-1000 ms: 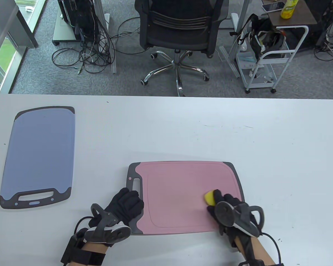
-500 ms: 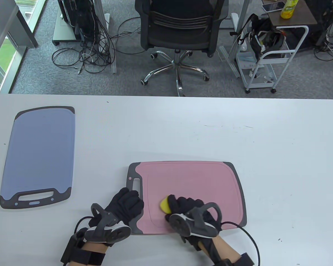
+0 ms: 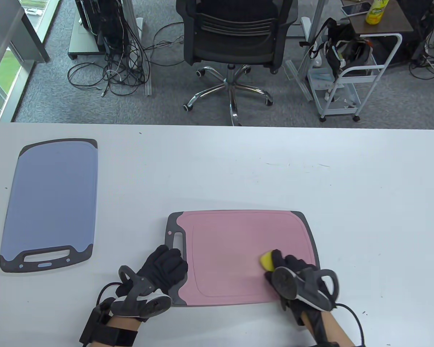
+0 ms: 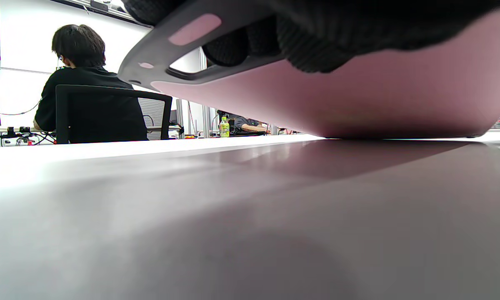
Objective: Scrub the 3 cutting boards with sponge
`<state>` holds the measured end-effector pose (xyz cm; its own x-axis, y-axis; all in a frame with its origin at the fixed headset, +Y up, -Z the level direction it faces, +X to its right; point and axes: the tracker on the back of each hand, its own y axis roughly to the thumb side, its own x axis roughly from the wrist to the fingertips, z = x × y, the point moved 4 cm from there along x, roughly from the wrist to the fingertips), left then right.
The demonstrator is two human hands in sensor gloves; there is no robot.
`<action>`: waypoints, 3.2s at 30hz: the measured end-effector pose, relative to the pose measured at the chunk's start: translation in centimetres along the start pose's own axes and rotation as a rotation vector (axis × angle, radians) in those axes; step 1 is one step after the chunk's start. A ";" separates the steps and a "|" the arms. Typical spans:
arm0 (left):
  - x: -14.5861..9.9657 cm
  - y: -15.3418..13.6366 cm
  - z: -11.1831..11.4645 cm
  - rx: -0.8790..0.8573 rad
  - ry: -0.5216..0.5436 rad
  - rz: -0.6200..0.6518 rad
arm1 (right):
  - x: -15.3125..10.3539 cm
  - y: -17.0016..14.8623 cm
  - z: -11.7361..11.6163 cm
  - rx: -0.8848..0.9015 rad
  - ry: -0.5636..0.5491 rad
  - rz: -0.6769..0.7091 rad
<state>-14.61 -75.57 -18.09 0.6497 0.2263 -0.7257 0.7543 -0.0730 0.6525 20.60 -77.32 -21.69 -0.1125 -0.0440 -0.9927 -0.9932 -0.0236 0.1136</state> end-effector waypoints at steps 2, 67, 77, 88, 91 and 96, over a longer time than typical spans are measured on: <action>0.0 0.0 0.0 0.002 0.000 0.000 | -0.5 -5.0 -0.9 -0.025 0.041 -0.156; 0.2 0.0 0.2 0.007 -0.012 -0.003 | -1.5 -5.8 -1.4 0.077 0.038 -0.158; 0.2 -0.1 0.3 0.002 -0.020 -0.006 | -1.7 16.6 2.6 0.034 -0.104 0.464; -0.1 -0.3 0.3 0.018 -0.033 -0.006 | -0.9 16.0 2.6 0.025 -0.115 0.453; 0.0 -0.5 0.3 0.007 -0.038 -0.011 | -0.6 7.9 1.2 0.006 -0.074 0.257; -0.1 -0.6 0.2 -0.015 -0.018 -0.032 | -0.7 -4.3 -0.7 0.013 0.015 -0.105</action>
<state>-15.14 -75.71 -18.48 0.6266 0.2112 -0.7502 0.7736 -0.0515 0.6316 24.99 -77.84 -21.41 -0.0072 -0.0571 -0.9983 -0.9998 -0.0162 0.0082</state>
